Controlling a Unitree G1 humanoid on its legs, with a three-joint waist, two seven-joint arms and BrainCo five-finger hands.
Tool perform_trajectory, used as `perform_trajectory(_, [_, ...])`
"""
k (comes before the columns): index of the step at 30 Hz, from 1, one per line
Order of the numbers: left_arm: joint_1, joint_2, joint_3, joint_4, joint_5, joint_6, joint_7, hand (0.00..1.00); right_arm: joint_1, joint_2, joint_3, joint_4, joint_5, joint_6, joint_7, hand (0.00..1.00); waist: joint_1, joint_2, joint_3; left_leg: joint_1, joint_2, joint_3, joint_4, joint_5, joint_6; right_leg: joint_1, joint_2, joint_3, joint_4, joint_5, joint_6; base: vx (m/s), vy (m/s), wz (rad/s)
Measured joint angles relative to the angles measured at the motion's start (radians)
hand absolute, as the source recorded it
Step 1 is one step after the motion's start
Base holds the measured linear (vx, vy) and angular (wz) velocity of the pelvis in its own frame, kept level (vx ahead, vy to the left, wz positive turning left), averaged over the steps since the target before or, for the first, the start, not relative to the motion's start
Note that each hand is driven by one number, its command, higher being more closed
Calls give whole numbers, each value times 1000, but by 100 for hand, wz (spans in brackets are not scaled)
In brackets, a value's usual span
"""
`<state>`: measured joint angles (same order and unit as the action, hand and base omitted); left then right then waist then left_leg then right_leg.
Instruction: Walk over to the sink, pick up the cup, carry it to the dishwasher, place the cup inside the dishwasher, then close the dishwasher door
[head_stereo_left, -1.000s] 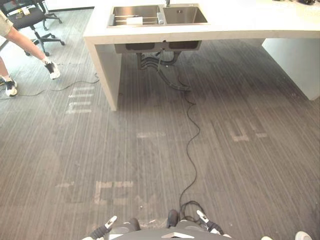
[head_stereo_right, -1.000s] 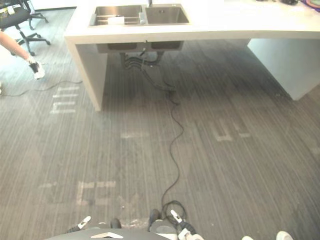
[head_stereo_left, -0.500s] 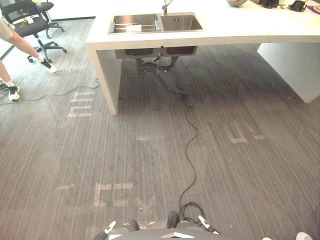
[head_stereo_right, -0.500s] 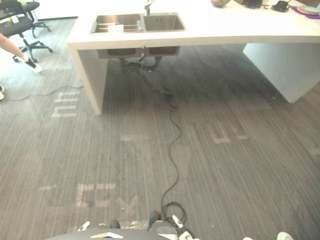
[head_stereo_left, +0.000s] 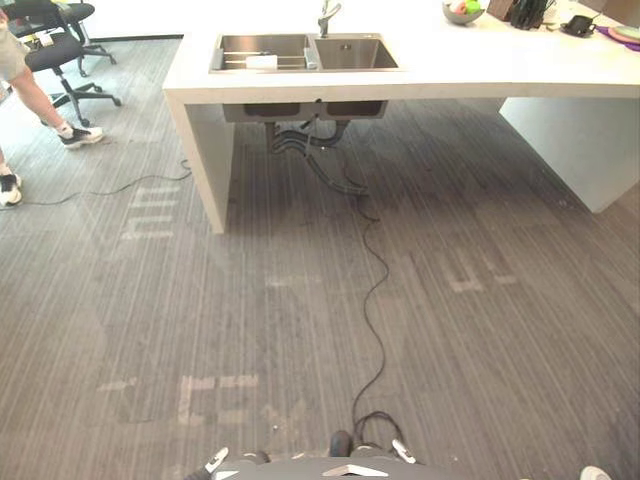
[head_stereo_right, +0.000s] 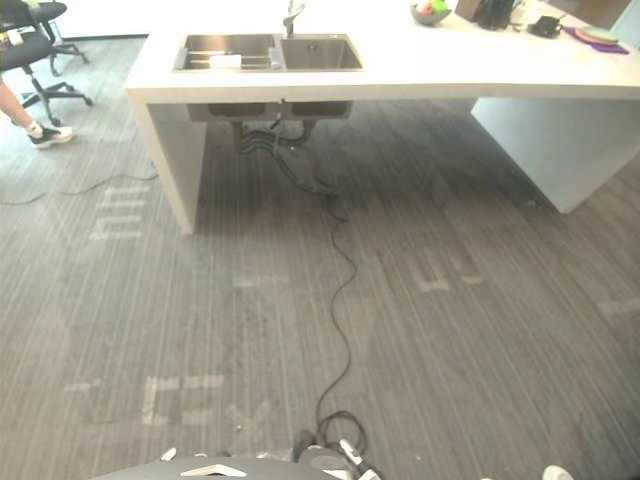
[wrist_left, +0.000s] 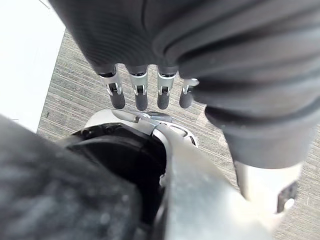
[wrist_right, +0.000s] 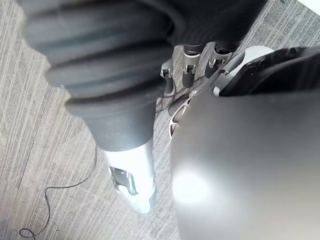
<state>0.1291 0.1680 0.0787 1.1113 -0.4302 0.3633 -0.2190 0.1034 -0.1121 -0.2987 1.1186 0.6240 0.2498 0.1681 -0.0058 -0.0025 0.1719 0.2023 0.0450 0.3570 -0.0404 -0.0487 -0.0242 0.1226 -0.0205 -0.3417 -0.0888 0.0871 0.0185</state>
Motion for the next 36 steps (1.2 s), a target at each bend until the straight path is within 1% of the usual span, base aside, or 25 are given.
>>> perform_trajectory(3, [0, 2, -1, 1, 3, 1, 0, 0, 3, 2, 0, -2, 20, -1, -5, 0, -3, -2, 0, -12, -2, -2, 6, -6, 3, -12, -13, -27, 34, -41, 3, 6, 6, 5])
perform_trajectory(5, [-5, 1, -4, 1, 19, 1, 1, 0, 4, 0, 1, -5, 62, 1, -6, 0, -5, -5, 3, -28, -4, -6, 9, -12, 13, -101, -60, -55, 228, -123, 15, 1, 32, 8])
perform_trajectory(6, [-12, 8, -8, 2, 31, 9, -5, 0, 5, 4, 2, -8, 96, 2, -6, 0, -4, -9, 5, -27, -17, -6, 8, -18, 22, -175, -114, -63, 401, -167, 27, -26, 70, 3])
perform_trajectory(7, [-24, 16, -10, 9, 73, 9, -7, 0, 4, 3, 1, -25, 120, 2, -7, 0, -8, -32, 13, -24, -34, -7, 12, -27, 19, -250, -168, -61, 568, -190, 27, -15, 57, 2])
perform_trajectory(8, [-33, 19, -11, 14, 100, 7, -8, 0, 2, 4, 1, -38, 126, 1, -8, 0, -11, -30, 15, -24, -40, -8, 22, -31, 22, -280, -192, -62, 643, -190, 25, 8, 63, 4])
perform_trajectory(9, [-42, 22, -14, 19, 172, -26, -7, 0, -4, 8, 1, -46, 129, 1, -9, 0, -20, -44, 27, -11, -51, -10, 36, -35, 27, -324, -236, -57, 762, -175, 7, 73, 36, 1])
perform_trajectory(11, [-51, 29, -47, 21, 179, -88, 12, 0, -14, 10, 0, -46, 125, 1, -9, 0, -36, -44, 50, 57, -56, -14, 11, -41, 40, -341, -278, -57, 873, -151, 33, 110, 18, 0])
perform_trajectory(13, [-50, 33, -54, 29, 112, -120, 25, 0, -13, 9, -1, -43, 102, 8, -6, 0, -45, -40, 55, 82, -48, -19, 10, -49, 37, -345, -277, -59, 850, -215, 37, 123, -18, 4])
perform_trajectory(15, [-72, 33, -74, 28, 8, -200, 13, 0, -9, 20, -10, -41, 69, 11, -4, 0, -55, -35, 64, 83, -11, -33, 26, -68, 23, -349, -251, -56, 640, -219, 38, 171, -77, 18])
perform_trajectory(17, [-94, 27, -92, -30, -33, -264, 8, 0, 3, 21, -22, -36, 61, 18, -9, 0, -55, -36, 75, 80, 18, -53, 40, -82, -1, -346, -226, -43, 418, -126, 52, 254, -158, 30])
perform_trajectory(19, [-122, 7, -102, -154, -87, -327, 12, 0, 35, 30, -22, -30, 67, 32, -20, 0, -53, -63, 97, 94, 29, -83, 79, -127, -49, -300, -218, 5, 181, -37, 82, 305, -253, 38])
perform_trajectory(20, [-126, 2, -106, -184, -103, -336, 14, 0, 50, 36, -23, -29, 69, 38, -20, 0, -54, -78, 100, 104, 26, -89, 93, -145, -63, -281, -224, 14, 150, -48, 98, 246, -234, 28])
perform_trajectory(21, [-132, -13, -113, -211, -122, -349, 18, 0, 71, 38, -30, -22, 74, 39, -21, 0, -54, -80, 105, 118, 31, -108, 113, -171, -83, -265, -226, 34, 154, 19, 130, 296, -225, 26])
perform_trajectory(23, [-143, -41, -141, -267, -140, -356, 15, 0, 76, 38, -52, -20, 77, 36, -19, 0, -63, -34, 115, 120, 80, -118, 152, -207, -91, -298, -203, 38, 271, 20, 146, 385, -264, 13])
perform_trajectory(25, [-140, -52, -172, -334, -133, -375, 1, 0, 80, 21, -78, -35, 96, 35, -4, 0, -61, 25, 118, 113, 126, -147, 201, -267, -75, -383, -171, 78, 490, -123, 134, 416, -268, -3])
perform_trajectory(26, [-135, -50, -171, -348, -133, -377, -2, 0, 82, 22, -78, -41, 97, 35, -4, 0, -59, 27, 116, 113, 128, -154, 211, -286, -70, -409, -172, 90, 550, -159, 124, 305, -192, 4])
perform_trajectory(28, [-110, -51, -170, -381, -134, -418, -5, 0, 94, 18, -85, -45, 94, 40, -3, 0, -61, 43, 96, 114, 146, -172, 246, -353, -58, -481, -182, 110, 733, -245, 31, 324, -167, 15])
perform_trajectory(29, [-97, -55, -171, -390, -135, -424, -5, 0, 96, 16, -92, -46, 93, 42, -4, 0, -59, 44, 83, 116, 147, -176, 261, -356, -51, -484, -183, 104, 761, -261, 6, 491, -209, 20])
perform_trajectory(30, [-73, -61, -170, -417, -142, -442, -6, 0, 93, 11, -97, -43, 77, 37, -3, 0, -51, 40, 74, 65, 159, -186, 409, -329, -34, -479, -186, 103, 801, -304, -17, 483, -216, 27])
perform_trajectory(31, [-48, -73, -185, -460, -147, -464, -17, 0, 89, -12, -98, -44, 73, 12, -3, 0, -52, 71, 66, -67, 211, -201, 669, -245, -37, -434, -179, 66, 783, -332, -24, 494, -225, 31])
perform_trajectory(32, [-41, -73, -196, -485, -146, -473, -20, 0, 97, -26, -95, -44, 73, 4, -1, 0, -52, 88, 64, -114, 235, -212, 755, -179, -45, -406, -170, 48, 764, -343, -25, 493, -236, 39])
perform_trajectory(33, [-29, -73, -201, -530, -143, -499, -30, 0, 96, -42, -84, -44, 76, -12, -1, 0, -52, 106, 64, -172, 264, -227, 857, -46, -40, -355, -149, 32, 723, -364, -47, 526, -175, 35])
perform_trajectory(34, [-23, -72, -199, -591, -145, -528, -33, 0, 93, -64, -59, -43, 85, -29, -12, 0, -48, 105, 73, -245, 294, -245, 984, 92, -36, -275, -137, 23, 659, -380, -71, 527, -158, 25])
perform_trajectory(35, [-27, -72, -199, -625, -145, -537, -34, 0, 83, -80, -55, -44, 97, -32, -12, 0, -42, 107, 75, -285, 294, -247, 1052, 47, -24, -238, -135, 23, 634, -388, -79, 526, -108, 10])
perform_trajectory(36, [-35, -71, -199, -691, -169, -538, -48, 0, 46, -107, -55, -50, 136, -48, -20, 0, -28, 103, 82, -354, 275, -229, 1143, -50, -12, -156, -134, 23, 570, -388, -79, 410, -75, -8])
